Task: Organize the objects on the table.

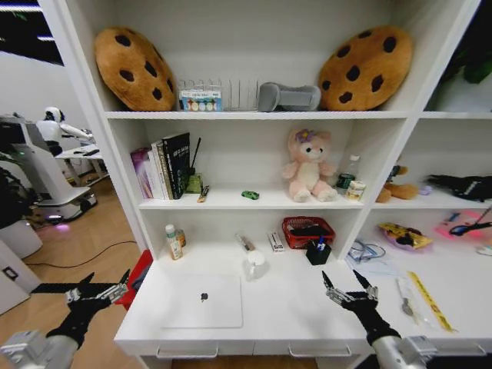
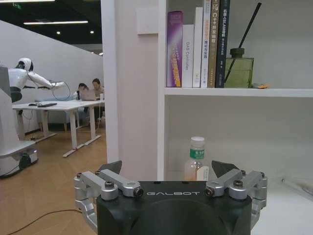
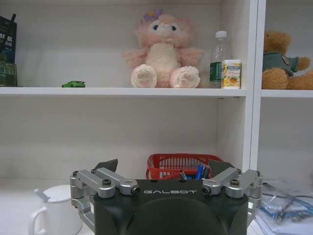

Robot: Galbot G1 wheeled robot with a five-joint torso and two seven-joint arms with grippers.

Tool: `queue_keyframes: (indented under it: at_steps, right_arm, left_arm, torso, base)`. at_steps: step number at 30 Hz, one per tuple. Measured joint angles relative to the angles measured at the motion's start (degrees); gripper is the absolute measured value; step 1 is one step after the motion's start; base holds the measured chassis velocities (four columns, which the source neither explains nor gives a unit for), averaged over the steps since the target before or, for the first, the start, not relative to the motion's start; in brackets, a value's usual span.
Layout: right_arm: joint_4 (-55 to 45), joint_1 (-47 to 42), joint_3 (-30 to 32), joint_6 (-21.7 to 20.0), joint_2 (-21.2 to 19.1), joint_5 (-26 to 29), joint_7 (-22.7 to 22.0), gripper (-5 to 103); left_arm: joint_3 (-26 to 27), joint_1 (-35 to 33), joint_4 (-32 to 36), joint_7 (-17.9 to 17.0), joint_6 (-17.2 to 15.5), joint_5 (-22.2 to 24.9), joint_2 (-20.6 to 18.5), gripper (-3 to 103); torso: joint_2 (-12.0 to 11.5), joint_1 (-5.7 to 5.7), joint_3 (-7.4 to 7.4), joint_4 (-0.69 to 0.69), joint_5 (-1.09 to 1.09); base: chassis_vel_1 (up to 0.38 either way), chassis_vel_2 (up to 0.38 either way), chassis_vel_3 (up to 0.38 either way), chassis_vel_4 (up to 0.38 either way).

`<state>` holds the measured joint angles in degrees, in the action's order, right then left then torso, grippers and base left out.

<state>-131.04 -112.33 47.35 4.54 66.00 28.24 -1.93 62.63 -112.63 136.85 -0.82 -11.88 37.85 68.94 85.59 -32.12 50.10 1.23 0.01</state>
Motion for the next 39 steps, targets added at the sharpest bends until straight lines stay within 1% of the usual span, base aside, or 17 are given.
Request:
queue_keyframes:
  at_steps: [2,3,4,5,7,10,12,14,15,16,17,19,20,22,28,34,39]
  right_arm:
    - [0.0,0.0,0.0,0.0,0.0,0.0,0.0,100]
    - [0.0,0.0,0.0,0.0,0.0,0.0,0.0,100]
    - [0.0,0.0,0.0,0.0,0.0,0.0,0.0,100]
    - [0.0,0.0,0.0,0.0,0.0,0.0,0.0,100]
    - [0.0,0.0,0.0,0.0,0.0,0.0,0.0,100]
    - [0.0,0.0,0.0,0.0,0.0,0.0,0.0,100]
    - [0.0,0.0,0.0,0.0,0.0,0.0,0.0,100]
    - [0.0,0.0,0.0,0.0,0.0,0.0,0.0,100]
    - [0.0,0.0,0.0,0.0,0.0,0.0,0.0,100]
    - [0.0,0.0,0.0,0.0,0.0,0.0,0.0,100]
    - [0.0,0.0,0.0,0.0,0.0,0.0,0.0,100]
    - [0.0,0.0,0.0,0.0,0.0,0.0,0.0,100]
    - [0.0,0.0,0.0,0.0,0.0,0.0,0.0,100]
    - [0.0,0.0,0.0,0.0,0.0,0.0,0.0,100]
    - [0.0,0.0,0.0,0.0,0.0,0.0,0.0,100]
    - [0.0,0.0,0.0,0.0,0.0,0.0,0.0,100]
    - [0.0,0.0,0.0,0.0,0.0,0.0,0.0,100]
  left_arm:
    - [0.0,0.0,0.0,0.0,0.0,0.0,0.0,100]
    - [0.0,0.0,0.0,0.0,0.0,0.0,0.0,100]
    - [0.0,0.0,0.0,0.0,0.0,0.0,0.0,100]
    - [0.0,0.0,0.0,0.0,0.0,0.0,0.0,100]
    - [0.0,0.0,0.0,0.0,0.0,0.0,0.0,100]
    - [0.0,0.0,0.0,0.0,0.0,0.0,0.0,100]
    - [0.0,0.0,0.0,0.0,0.0,0.0,0.0,100]
    - [0.0,0.0,0.0,0.0,0.0,0.0,0.0,100]
    - [0.0,0.0,0.0,0.0,0.0,0.0,0.0,100]
    - [0.0,0.0,0.0,0.0,0.0,0.0,0.0,100]
    - [0.0,0.0,0.0,0.0,0.0,0.0,0.0,100]
    - [0.0,0.0,0.0,0.0,0.0,0.0,0.0,100]
    - [0.0,0.0,0.0,0.0,0.0,0.0,0.0,100]
    - [0.0,0.0,0.0,0.0,0.0,0.0,0.0,100]
    - [0.0,0.0,0.0,0.0,0.0,0.0,0.0,100]
    - [0.0,0.0,0.0,0.0,0.0,0.0,0.0,100]
    - [0.0,0.0,0.0,0.0,0.0,0.0,0.0,100]
  torso:
    - [0.0,0.00,0.00,-0.01,0.03]
    - [0.0,0.00,0.00,-0.01,-0.06]
    - [0.0,0.00,0.00,-0.01,-0.06]
    - [0.0,0.00,0.00,0.03,0.00]
    - [0.0,0.01,0.00,-0.01,-0.05]
    - [0.0,0.02,-0.01,-0.02,-0.02]
    - [0.0,0.02,-0.01,0.02,0.04]
    - [0.0,0.05,-0.02,-0.01,-0.07]
    - [0.0,0.05,-0.02,-0.01,-0.07]
    - [0.0,0.06,-0.02,-0.01,0.03]
    - [0.0,0.06,-0.02,-0.04,0.00]
    - [0.0,0.06,-0.02,-0.01,-0.01]
    - [0.0,0.05,-0.02,0.05,-0.05]
    - [0.0,0.03,0.00,0.05,0.02]
    - [0.0,-0.05,0.01,-0.03,-0.01]
    - [0.0,-0.01,0.00,0.01,-0.02]
    - [0.0,-0.01,0.00,0.00,-0.01]
  base:
    - [0.236,-0.199,-0.234,0.215]
    - [0.257,-0.246,-0.275,0.269]
    - [0.257,-0.246,-0.275,0.269]
    - [0.265,-0.273,-0.275,0.288]
    - [0.285,-0.282,-0.291,0.288]
    - [0.287,-0.277,-0.275,0.293]
    - [0.283,-0.283,-0.272,0.265]
    - [0.224,-0.221,-0.258,0.247]
    - [0.224,-0.179,-0.244,0.229]
    - [0.168,-0.179,-0.140,0.172]
    - [0.086,-0.057,-0.140,0.111]
    - [0.029,-0.032,-0.126,0.111]
    - [0.000,0.000,0.000,0.000]
    - [-0.032,-0.004,0.017,-0.020]
    - [-0.056,0.033,0.070,-0.031]
    - [0.000,0.000,0.000,0.000]
    - [0.037,-0.023,-0.029,0.030]
